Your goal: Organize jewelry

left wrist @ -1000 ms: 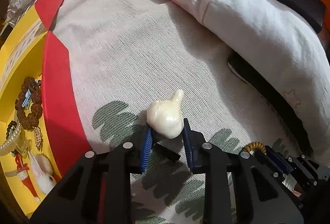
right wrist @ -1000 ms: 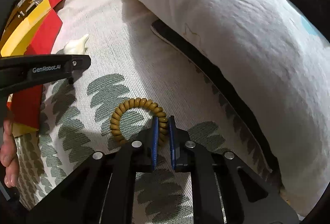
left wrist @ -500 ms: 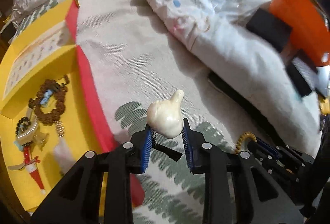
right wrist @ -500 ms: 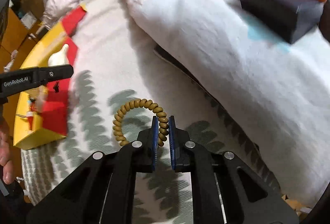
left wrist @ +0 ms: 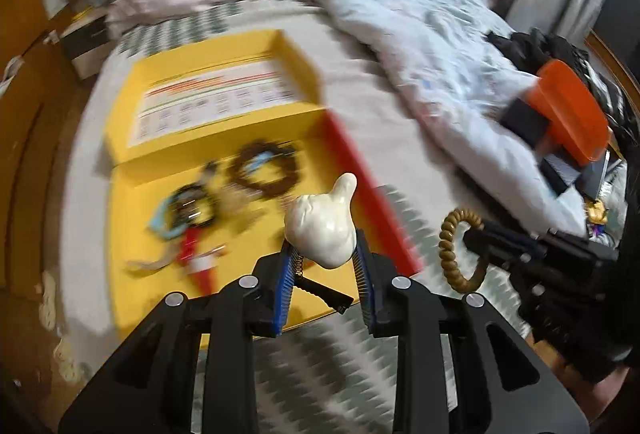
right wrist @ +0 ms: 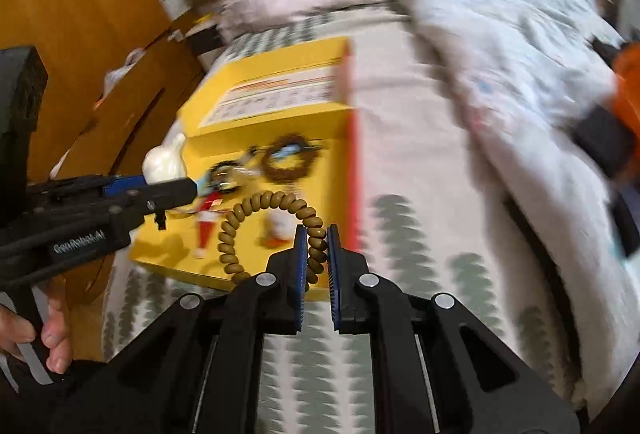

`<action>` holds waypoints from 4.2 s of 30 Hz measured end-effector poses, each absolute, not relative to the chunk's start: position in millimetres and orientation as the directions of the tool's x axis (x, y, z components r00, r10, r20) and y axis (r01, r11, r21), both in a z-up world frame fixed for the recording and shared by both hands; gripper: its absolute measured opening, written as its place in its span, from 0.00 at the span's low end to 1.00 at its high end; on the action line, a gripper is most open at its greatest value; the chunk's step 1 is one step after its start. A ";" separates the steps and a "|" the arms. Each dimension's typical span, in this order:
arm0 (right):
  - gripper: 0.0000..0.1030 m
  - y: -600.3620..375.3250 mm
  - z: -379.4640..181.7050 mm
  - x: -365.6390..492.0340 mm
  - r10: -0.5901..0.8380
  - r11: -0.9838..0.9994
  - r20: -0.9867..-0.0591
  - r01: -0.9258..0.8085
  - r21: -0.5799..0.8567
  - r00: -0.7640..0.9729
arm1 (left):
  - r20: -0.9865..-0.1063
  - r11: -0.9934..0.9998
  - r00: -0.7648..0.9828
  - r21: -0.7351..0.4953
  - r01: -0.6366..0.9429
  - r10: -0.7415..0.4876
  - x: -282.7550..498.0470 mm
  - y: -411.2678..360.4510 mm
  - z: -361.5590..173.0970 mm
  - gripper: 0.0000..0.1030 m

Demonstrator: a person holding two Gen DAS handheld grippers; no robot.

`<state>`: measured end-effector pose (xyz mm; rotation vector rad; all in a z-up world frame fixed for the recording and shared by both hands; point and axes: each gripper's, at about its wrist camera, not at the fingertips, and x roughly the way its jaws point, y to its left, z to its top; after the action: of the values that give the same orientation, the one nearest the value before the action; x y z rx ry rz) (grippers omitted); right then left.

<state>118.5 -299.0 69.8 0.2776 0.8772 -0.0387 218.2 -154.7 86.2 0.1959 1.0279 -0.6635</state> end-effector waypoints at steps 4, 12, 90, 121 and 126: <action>0.10 -266.9 58.3 146.9 0.103 0.971 -0.785 0.108 0.212 0.611 | -0.862 0.821 0.322 -0.169 0.545 -0.391 236.6 -108.7 64.8 0.27; 0.10 -250.9 14.7 183.8 0.101 0.977 -0.848 0.107 0.182 0.520 | -0.892 0.791 0.197 -0.236 0.565 -0.407 245.0 -105.8 14.2 0.27; 0.88 -209.0 15.3 91.0 0.028 0.989 -0.702 0.082 0.123 0.711 | -0.690 0.977 0.723 0.134 0.166 -0.029 165.8 -34.0 44.2 0.95; 0.92 -202.5 4.4 88.8 -0.028 0.991 -0.708 0.110 0.071 0.706 | -0.687 0.974 0.727 0.148 0.170 -0.023 149.4 -36.2 46.7 0.95; 0.93 -206.4 3.7 89.9 -0.026 0.989 -0.717 0.122 0.082 0.697 | -0.686 0.974 0.727 0.152 0.166 -0.017 150.2 -36.2 45.2 0.95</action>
<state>89.9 -206.4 3.6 0.1272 0.7959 -0.0831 150.2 -36.2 45.2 0.2089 0.7511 -0.1021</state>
